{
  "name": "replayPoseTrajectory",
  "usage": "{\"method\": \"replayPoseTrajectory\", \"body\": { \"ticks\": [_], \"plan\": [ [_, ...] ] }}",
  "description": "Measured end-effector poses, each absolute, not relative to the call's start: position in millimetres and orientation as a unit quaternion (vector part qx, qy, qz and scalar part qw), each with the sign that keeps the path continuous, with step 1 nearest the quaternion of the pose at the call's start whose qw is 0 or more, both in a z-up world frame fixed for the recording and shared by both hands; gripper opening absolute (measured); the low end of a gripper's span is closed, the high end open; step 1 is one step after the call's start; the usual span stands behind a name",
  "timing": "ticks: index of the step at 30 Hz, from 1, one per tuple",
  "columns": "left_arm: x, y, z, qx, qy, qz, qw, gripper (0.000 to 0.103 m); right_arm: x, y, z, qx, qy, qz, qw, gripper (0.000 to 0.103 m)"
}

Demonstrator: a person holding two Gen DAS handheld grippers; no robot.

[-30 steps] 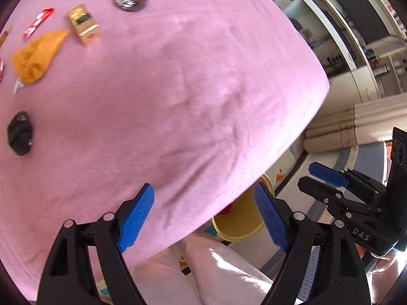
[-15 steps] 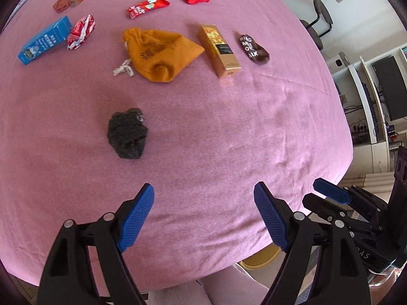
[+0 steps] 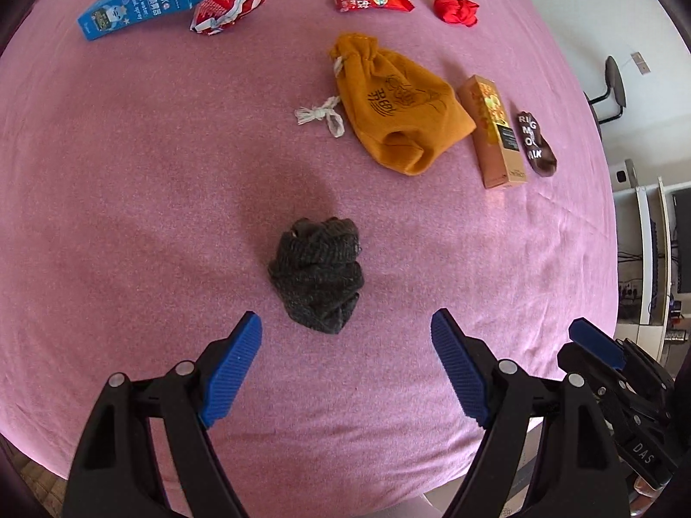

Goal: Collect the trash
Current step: 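Grasp the grey knit sock with the left tool while the right tool grasps the orange bag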

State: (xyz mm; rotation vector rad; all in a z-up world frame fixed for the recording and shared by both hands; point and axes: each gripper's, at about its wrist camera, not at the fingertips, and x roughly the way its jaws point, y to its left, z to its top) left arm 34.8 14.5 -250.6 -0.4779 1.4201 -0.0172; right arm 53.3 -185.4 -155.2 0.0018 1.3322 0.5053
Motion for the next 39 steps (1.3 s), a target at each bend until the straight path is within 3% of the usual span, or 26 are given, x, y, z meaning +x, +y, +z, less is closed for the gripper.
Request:
{"method": "replayPoseTrajectory", "body": {
  "ticks": [4,7,11,16,25,28,30,32,33,39],
  "plan": [
    [47,12,-274,-0.214,0.655,0.015,0.725,0.079,73,-178,-166,-0.015,0.613,0.249,0.749,0.040],
    [53,8,-293,-0.211,0.669,0.024,0.712,0.071,85,-174,-175,-0.018,0.617,0.254,0.745,0.040],
    [59,9,-297,-0.218,0.664,0.039,0.715,0.047,99,-170,-184,-0.017,0.623,0.258,0.739,0.040],
    [65,24,-289,-0.246,0.649,0.037,0.719,0.033,118,-163,-192,-0.007,0.630,0.260,0.732,0.040],
    [95,67,-259,-0.282,0.603,0.054,0.745,0.032,165,-125,-202,-0.007,0.626,0.271,0.731,0.043],
    [107,74,-255,-0.293,0.596,0.056,0.745,0.032,183,-111,-213,0.009,0.638,0.261,0.725,0.048],
    [111,78,-256,-0.296,0.595,0.055,0.745,0.032,194,-105,-222,0.023,0.646,0.247,0.722,0.062],
    [113,80,-257,-0.298,0.594,0.055,0.745,0.032,204,-102,-231,0.030,0.652,0.225,0.724,0.065],
    [113,81,-258,-0.299,0.594,0.054,0.745,0.032,208,-99,-236,0.032,0.657,0.218,0.721,0.064],
    [114,82,-262,-0.307,0.598,0.046,0.739,0.032,214,-93,-248,0.024,0.671,0.205,0.712,0.022]
  ]
}}
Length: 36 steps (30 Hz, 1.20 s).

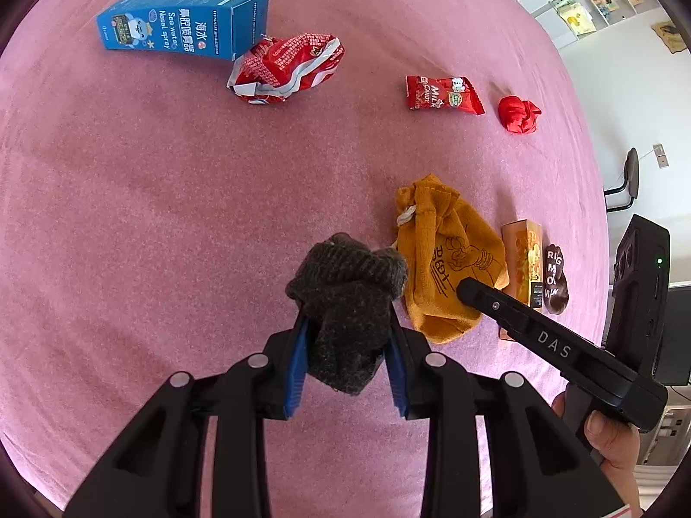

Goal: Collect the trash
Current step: 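Grasp the grey knit sock with the left tool while the right tool grasps the orange bag, then carry the grey sock and orange bag with both tools over the yellow bin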

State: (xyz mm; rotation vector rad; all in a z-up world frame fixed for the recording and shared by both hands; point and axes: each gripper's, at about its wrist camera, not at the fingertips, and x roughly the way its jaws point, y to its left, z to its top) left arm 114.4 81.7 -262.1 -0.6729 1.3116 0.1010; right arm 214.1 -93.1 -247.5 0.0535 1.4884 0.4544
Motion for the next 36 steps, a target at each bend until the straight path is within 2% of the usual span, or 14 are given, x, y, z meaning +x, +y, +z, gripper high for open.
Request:
{"method": "replayPoseTrajectory", "body": {
  "ticks": [2,5,23,36],
  "plan": [
    [113,81,-261,-0.308,0.598,0.044,0.739,0.032,211,-93,-244,0.019,0.667,0.212,0.714,0.011],
    [110,80,-256,-0.309,0.599,0.040,0.738,0.032,202,-93,-238,0.014,0.663,0.223,0.714,0.005],
    [31,30,-194,-0.234,0.623,-0.060,0.744,0.032,90,-182,-154,0.091,0.636,0.149,0.752,0.004],
    [-8,-99,-177,-0.123,0.657,-0.188,0.719,0.032,-27,-313,-121,0.166,0.613,0.052,0.771,0.004]
  ]
}}
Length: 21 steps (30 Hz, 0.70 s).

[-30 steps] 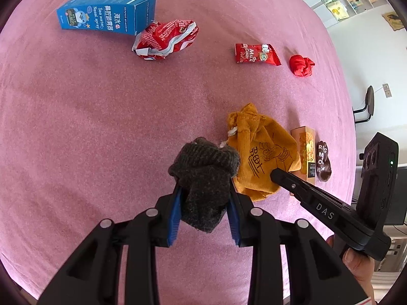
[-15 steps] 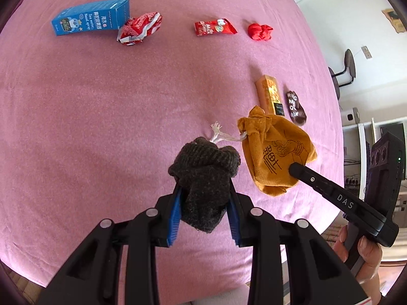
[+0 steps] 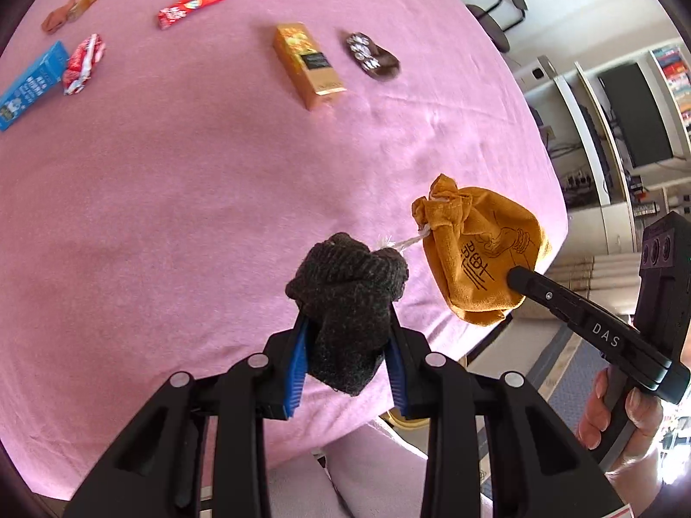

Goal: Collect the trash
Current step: 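Carry the grey sock and orange bag with both tools over the yellow bin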

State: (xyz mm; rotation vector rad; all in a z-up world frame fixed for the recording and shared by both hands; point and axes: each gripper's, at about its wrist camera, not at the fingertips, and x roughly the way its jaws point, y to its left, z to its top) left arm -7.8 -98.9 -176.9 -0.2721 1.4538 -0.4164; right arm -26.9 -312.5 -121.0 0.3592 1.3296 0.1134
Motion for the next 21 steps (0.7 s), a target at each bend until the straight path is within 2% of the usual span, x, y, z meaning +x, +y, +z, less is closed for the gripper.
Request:
{"method": "replayPoseTrajectory", "body": {
  "ticks": [9,21],
  "plan": [
    [-54,-234,-177,-0.062,0.675,-0.277,0.681,0.032,-112,-421,-105,0.207,0.597,-0.017,0.775,0.004],
    [-121,-382,-216,0.059,0.706,-0.357,0.609,0.032,-233,-532,-132,0.288,0.596,-0.123,0.740,0.004]
  ]
}}
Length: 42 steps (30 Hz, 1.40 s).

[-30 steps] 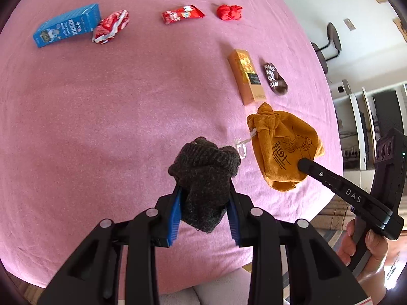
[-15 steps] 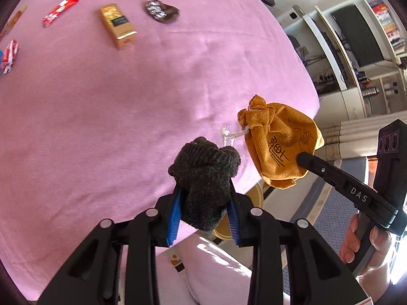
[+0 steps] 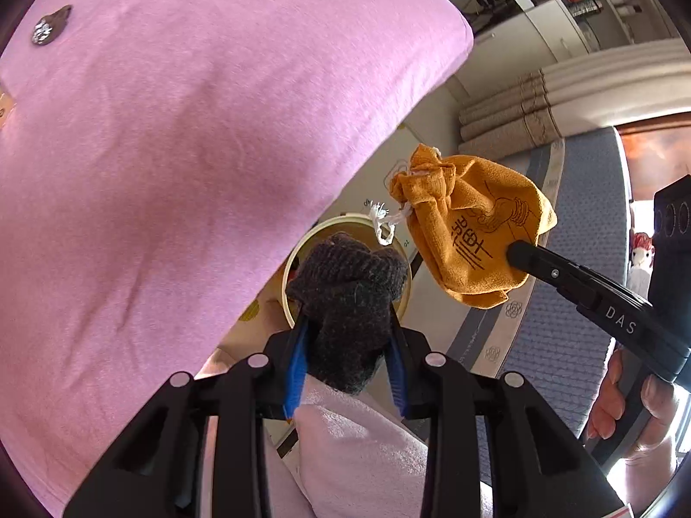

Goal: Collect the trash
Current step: 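Carry the grey sock and orange bag with both tools over the yellow bin, then open the right tool over the bin while the left tool releases the sock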

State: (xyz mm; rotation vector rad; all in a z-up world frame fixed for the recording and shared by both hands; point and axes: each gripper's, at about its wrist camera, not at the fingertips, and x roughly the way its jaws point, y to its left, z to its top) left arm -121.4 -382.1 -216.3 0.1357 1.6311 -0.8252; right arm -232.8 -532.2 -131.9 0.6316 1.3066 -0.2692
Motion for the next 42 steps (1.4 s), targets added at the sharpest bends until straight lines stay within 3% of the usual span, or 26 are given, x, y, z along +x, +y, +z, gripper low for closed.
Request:
{"method": "replayPoseTrajectory", "body": {
  "ticks": [17,19,20,21,42],
  "plan": [
    [-201,-482,-279,0.175,0.725,-0.404,0.530,0.033,-333,-586,-193,0.371,0.602,-0.172,0.686,0.007],
    [-205,-488,-282,0.178,0.730,-0.408,0.518,0.043,-337,-593,-197,0.383,0.598,-0.176,0.682,0.017],
    [-208,-491,-284,0.184,0.731,-0.407,0.516,0.063,-340,-597,-199,0.397,0.595,-0.174,0.677,0.030],
    [-209,-493,-285,0.194,0.730,-0.402,0.518,0.076,-343,-602,-201,0.409,0.592,-0.172,0.673,0.033],
    [-197,-488,-270,0.180,0.723,-0.396,0.536,0.077,-328,-605,-191,0.382,0.604,-0.170,0.679,0.034]
  ]
}}
